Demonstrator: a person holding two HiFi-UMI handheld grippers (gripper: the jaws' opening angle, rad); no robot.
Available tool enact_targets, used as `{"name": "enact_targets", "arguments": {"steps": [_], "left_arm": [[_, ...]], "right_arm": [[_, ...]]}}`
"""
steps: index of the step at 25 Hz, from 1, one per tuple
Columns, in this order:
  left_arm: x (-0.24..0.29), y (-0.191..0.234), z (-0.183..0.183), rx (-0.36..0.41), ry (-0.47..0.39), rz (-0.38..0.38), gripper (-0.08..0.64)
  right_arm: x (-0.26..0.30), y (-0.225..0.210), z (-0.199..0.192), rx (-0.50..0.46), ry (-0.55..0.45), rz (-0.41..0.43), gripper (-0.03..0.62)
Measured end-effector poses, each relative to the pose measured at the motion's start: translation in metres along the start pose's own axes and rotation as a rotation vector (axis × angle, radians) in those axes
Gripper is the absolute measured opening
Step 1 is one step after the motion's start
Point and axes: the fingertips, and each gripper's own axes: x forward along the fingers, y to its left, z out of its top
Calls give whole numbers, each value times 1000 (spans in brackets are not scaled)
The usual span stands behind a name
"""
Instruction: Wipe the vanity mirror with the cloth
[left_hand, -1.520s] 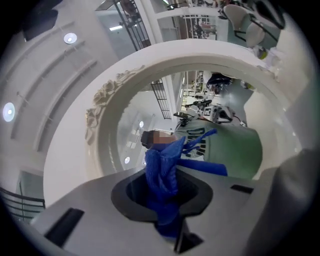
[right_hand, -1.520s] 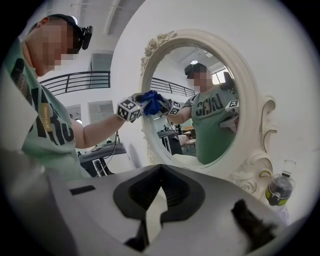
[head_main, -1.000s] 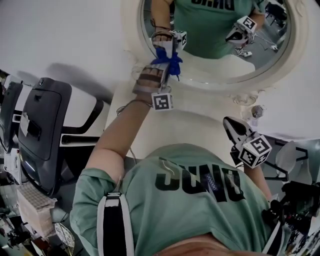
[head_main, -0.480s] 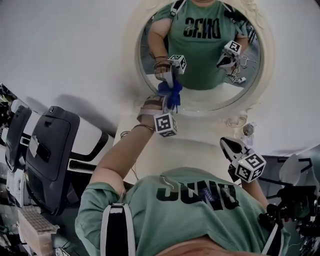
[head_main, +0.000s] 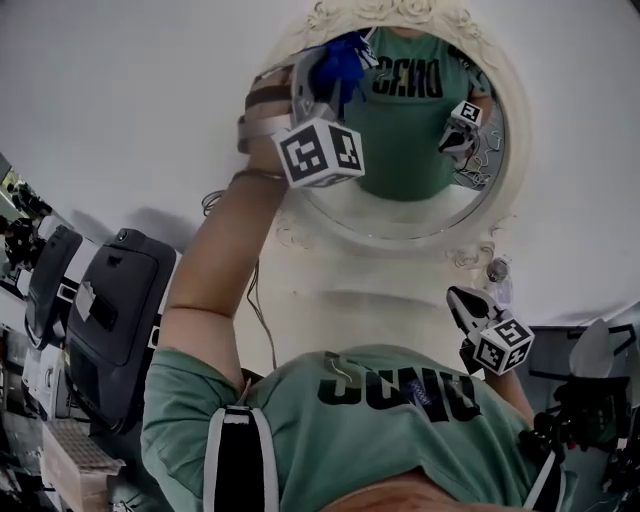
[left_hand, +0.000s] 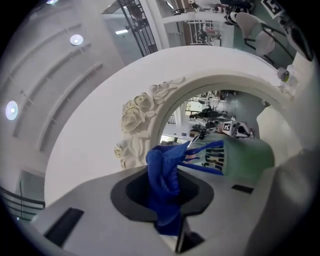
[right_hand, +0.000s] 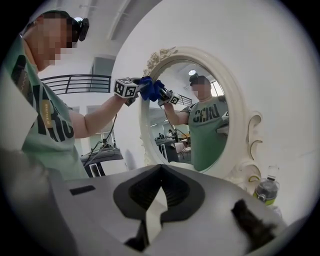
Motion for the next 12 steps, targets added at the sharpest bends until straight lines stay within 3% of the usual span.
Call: {"name": "enact_targets", "arguments": {"steps": [6,12], "left_arm": [[20,-13,-5,136,42,18,81],[15,-11,-7,85,1,51,77]], "right_arm": [[-3,-6,-4,21,-10,-13,8],[-4,-5,-4,18,0,-14,8]]}}
